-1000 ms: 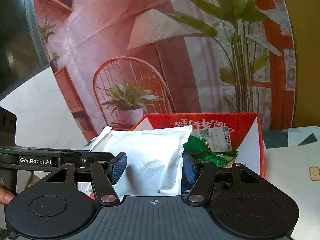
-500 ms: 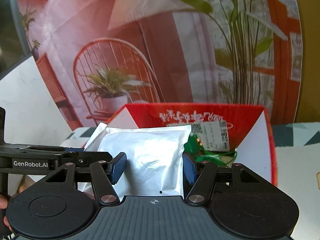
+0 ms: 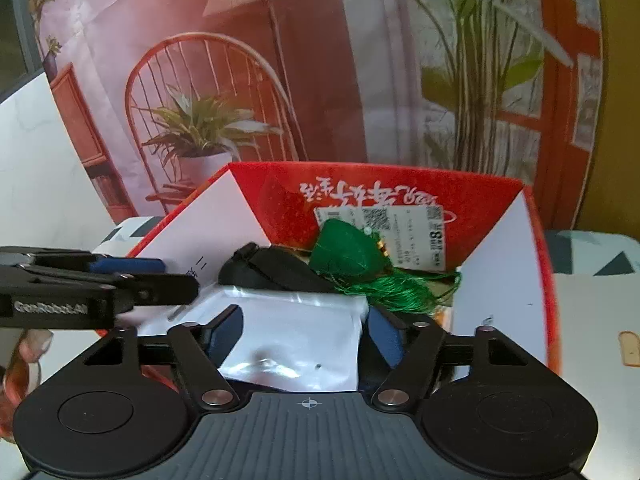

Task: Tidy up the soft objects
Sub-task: 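Carry the white foil packet over the red box and lower it in, then open both grippers and withdraw them from the box, then lower both grippers onto the black glove with white fingertips and close them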

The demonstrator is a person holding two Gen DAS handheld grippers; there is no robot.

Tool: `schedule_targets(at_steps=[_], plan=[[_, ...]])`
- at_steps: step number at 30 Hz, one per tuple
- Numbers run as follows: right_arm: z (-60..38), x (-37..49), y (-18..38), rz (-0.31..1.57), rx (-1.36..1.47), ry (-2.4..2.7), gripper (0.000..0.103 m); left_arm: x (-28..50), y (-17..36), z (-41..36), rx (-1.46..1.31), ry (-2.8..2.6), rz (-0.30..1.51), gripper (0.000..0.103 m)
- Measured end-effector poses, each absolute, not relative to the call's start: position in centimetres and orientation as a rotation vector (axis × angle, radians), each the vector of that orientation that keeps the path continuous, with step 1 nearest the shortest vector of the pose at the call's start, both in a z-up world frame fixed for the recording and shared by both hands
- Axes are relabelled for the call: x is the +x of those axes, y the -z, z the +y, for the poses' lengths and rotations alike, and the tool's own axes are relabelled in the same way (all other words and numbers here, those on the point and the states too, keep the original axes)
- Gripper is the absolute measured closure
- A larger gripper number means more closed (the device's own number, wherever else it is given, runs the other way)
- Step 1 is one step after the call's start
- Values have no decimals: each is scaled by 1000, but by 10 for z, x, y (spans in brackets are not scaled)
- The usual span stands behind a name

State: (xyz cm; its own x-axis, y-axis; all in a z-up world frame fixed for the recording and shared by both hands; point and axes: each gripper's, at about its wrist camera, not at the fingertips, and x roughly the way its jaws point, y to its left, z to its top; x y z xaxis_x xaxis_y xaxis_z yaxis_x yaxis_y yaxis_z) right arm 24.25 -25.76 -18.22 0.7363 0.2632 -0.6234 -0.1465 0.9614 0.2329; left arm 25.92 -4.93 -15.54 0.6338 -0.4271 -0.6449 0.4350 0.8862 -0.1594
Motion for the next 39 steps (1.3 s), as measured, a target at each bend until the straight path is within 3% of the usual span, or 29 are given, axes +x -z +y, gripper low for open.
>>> schedule_targets(at_steps=[3,8,10,25,39], plan=[[-262,232,176,684,175,-211,24,248,146,-46,31,495,712,39],[-263,208,167,636,170,-184,5,226,133,-39,38,480,670,10],[-264,198,164,617,172,-173,1,218,130,-34,29,473,664,5],[-264,129,163,535,225,-111,0,150,135,-10,18,422,658,3],[-253,80,195,558,182,-92,0,101,170,5,33,371,676,3]])
